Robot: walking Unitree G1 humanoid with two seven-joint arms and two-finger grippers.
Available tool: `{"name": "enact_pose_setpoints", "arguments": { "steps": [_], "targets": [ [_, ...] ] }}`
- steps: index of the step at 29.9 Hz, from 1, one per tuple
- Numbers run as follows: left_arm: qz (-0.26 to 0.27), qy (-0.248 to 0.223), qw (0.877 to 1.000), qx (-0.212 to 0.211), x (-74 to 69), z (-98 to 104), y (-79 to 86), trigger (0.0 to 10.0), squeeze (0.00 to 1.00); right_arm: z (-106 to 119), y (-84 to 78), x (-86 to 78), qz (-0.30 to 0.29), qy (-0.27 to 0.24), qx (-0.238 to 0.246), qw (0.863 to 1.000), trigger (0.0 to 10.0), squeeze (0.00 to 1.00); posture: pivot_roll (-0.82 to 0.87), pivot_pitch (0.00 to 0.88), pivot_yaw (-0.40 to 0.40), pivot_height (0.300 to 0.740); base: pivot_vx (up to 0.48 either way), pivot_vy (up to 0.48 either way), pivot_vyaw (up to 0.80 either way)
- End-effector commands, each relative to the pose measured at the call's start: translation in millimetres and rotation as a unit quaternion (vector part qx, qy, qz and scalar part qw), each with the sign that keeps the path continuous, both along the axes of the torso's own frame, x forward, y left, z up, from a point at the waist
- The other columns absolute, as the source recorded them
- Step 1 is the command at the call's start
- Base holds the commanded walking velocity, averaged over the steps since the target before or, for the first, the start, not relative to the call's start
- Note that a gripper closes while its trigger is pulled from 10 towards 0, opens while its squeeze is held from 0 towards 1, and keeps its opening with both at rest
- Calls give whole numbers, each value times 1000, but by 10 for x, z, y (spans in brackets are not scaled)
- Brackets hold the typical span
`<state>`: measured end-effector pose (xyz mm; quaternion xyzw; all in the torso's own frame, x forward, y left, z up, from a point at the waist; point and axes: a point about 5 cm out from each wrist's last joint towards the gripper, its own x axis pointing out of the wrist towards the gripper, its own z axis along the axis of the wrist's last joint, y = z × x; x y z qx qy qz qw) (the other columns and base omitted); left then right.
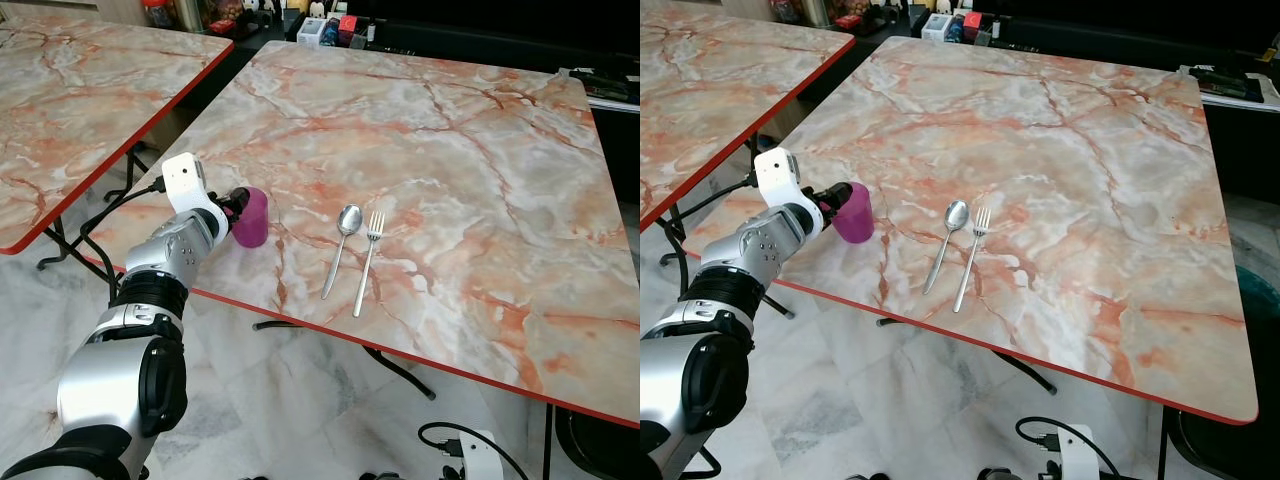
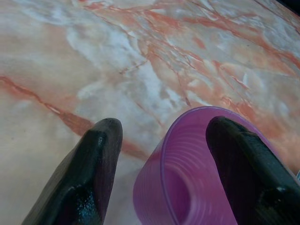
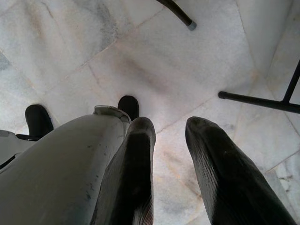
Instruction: Setting the table
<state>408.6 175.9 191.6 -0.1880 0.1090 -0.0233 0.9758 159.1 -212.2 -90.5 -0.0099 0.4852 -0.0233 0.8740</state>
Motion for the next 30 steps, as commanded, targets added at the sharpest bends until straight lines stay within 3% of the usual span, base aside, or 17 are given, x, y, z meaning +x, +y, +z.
{"name": "enact_pose_setpoints", "arguments": {
  "steps": [1, 6, 7, 8, 9, 10, 16, 17, 21, 30],
  "targets": [
    [5, -2, 1000, -6, -11, -7, 18, 10000, 0, -19, -15, -56, 3, 6, -2, 1000, 10000, 0, -120, 114, -28, 740, 0, 0, 0],
    [8, -1, 1000, -5, -7, -3, 16, 10000, 0, -18, -12, -52, 3, 6, -2, 1000, 10000, 0, -116, 114, -23, 740, 0, 0, 0],
    [8, 0, 1000, -5, -5, 3, 18, 6000, 0, -16, -9, -46, 1, 5, -1, 1000, 10000, 0, -117, 119, -22, 740, 0, 0, 0],
    [8, 0, 1000, -5, -5, 3, 18, 6000, 0, -16, -9, -46, 1, 5, -1, 1000, 10000, 0, -117, 119, -22, 740, 0, 0, 0],
    [8, 0, 1000, -5, -3, 7, 19, 4353, 0, -15, -8, -42, 0, 4, 0, 1000, 10000, 0, -117, 124, -22, 740, 0, 0, 0],
    [8, 0, 1000, -4, -1, 10, 21, 3451, 0, -13, -6, -38, 0, 3, 0, 1000, 10000, 0, -116, 128, -21, 740, 0, 0, 0],
    [8, 1, 1000, -1, -6, -4, 40, 3176, 0, -10, -8, -29, -2, 3, -1, 1000, 10000, 0, -117, 135, -21, 740, 0, 0, 0],
    [9, 1, 1000, -1, -5, -1, 39, 1373, 0, -8, -11, -26, -2, 3, -1, 1000, 10000, 0, -116, 138, -22, 740, 0, 0, 0],
    [9, 0, 1000, -1, -4, 4, 42, 0, 0, -6, -15, -23, -1, 2, -2, 1000, 10000, 0, -116, 139, -22, 740, 0, 0, 0],
    [8, 1, 1000, -2, -6, -5, 34, 0, 0, -2, -20, -15, 0, 2, -2, 1000, 10000, 0, -117, 142, -23, 740, 0, 0, 0]
  ]
}}
